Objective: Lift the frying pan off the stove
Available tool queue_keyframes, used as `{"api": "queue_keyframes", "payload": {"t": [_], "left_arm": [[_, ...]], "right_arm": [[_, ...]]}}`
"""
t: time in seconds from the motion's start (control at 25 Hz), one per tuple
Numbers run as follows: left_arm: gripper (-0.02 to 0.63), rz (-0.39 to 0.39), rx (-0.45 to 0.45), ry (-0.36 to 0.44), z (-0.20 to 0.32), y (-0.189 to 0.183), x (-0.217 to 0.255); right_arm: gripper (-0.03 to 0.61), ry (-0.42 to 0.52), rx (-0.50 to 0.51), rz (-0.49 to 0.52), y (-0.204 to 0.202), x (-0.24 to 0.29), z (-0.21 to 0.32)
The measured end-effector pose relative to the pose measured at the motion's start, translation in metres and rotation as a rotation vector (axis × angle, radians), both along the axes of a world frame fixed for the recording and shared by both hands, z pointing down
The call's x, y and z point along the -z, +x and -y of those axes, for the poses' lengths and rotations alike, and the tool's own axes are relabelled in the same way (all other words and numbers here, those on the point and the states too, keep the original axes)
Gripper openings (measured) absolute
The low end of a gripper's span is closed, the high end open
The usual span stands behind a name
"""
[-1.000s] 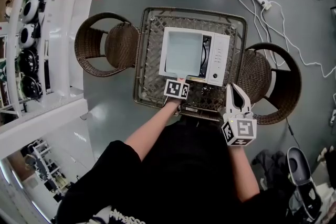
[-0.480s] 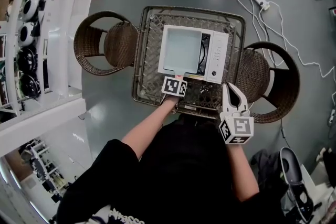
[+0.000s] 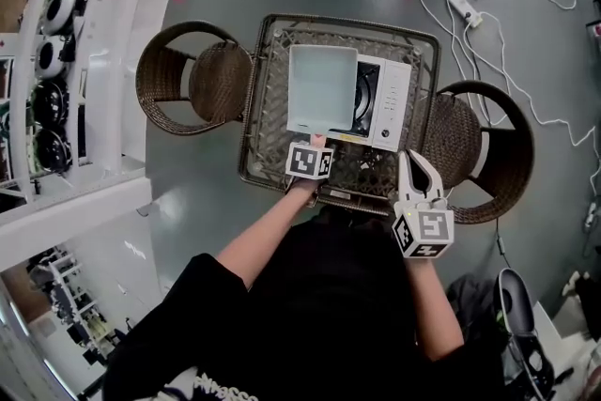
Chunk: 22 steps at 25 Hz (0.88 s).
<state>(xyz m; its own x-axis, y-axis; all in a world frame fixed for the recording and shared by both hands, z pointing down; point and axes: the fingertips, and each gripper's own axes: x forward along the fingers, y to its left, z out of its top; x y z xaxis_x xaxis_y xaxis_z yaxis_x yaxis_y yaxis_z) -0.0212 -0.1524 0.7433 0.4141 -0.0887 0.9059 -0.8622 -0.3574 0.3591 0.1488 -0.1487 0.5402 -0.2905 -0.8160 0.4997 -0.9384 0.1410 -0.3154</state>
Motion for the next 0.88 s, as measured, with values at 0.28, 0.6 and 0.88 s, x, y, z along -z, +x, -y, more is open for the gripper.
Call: {"api": "queue_keyframes", "payload": {"t": [0.28, 0.6, 0.88], "left_arm": [[0.035, -0.098, 0.01, 0.118, -0.007, 0.001, 0.05], [0.034, -0.166, -0.023, 0.249, -0.038, -0.016, 0.115], [0.035, -0.211, -0.035, 0.409, -0.066, -0.04, 0.165]], "right_arm": [[0.031, 0.034, -0.064, -0.022, 0.008, 0.019, -0.011], [0.03, 0.083, -0.088, -0.065, -0.007, 0.043, -0.049], [0.029, 0.175, -0.075, -0.091, -0.048, 0.073, -0.094]]}}
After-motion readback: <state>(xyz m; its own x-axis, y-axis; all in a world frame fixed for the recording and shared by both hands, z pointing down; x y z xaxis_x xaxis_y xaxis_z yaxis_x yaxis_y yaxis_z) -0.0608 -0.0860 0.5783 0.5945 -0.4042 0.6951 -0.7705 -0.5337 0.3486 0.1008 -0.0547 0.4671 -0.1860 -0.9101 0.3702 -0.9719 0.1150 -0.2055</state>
